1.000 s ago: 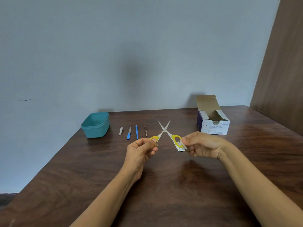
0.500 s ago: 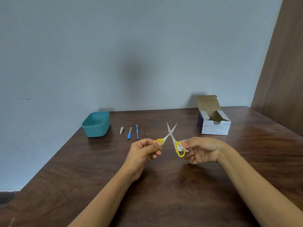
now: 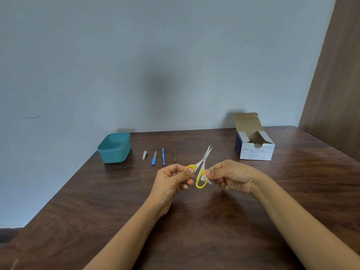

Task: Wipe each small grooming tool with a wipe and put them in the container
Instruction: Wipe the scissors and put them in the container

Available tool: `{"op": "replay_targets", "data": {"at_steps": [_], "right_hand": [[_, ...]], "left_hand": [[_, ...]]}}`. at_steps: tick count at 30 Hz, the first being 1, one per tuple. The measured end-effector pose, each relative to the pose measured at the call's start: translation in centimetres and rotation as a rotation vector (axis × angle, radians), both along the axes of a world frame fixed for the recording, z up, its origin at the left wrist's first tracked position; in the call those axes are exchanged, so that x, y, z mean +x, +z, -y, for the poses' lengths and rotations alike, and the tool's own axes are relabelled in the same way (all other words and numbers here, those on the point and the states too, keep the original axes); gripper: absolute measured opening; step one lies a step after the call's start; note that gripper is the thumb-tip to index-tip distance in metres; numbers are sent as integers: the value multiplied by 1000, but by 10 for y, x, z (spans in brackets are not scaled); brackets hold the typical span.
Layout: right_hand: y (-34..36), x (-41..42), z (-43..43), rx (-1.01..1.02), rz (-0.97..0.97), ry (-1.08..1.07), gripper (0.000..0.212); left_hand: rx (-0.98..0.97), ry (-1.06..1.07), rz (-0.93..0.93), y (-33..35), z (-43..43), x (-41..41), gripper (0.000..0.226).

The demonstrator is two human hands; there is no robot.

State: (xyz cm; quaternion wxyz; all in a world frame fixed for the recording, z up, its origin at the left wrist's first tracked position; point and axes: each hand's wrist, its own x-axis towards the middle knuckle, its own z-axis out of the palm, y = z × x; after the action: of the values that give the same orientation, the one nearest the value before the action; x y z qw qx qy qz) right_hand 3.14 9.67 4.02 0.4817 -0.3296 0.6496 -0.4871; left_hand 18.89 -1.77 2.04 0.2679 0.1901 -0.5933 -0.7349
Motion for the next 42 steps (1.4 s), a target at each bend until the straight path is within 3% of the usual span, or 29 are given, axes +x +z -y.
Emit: {"op": "replay_targets", "data": {"at_steps": [3,7,9,14,20,25,36,39,42], "right_hand": [[-1,5,4,-69,-95,-97,46],[-1,8,6,-178,-53,-196,17],[-3,9,7,-209,-58,-225,13],[-6,12,9,-179,-182,-183,34],[-6,8,8,-97,-179,-117,45],[-9,9,11,-162,-23,-217,21],[-17,12,13,-144,-169,-153,41],[-16,11,12,-115,-122,-106,47],[-14,10,10,-86,-43,-56,36]], "left_hand": [[4,14,1,-1,0,0,14],[-4,33,-3,-1,-1,-2,15],[4,49,-2,-2,-2,-2,15],[26,91,-46,-3,0,-1,8],[23,104,-55,-5,-1,-1,5],[-10,86,-44,-4,-4,-3,9],[64,152,-68,-8,-1,-3,6],[91,158,-79,-8,-1,-3,6],[94,161,-77,-6,-1,-3,4]]}}
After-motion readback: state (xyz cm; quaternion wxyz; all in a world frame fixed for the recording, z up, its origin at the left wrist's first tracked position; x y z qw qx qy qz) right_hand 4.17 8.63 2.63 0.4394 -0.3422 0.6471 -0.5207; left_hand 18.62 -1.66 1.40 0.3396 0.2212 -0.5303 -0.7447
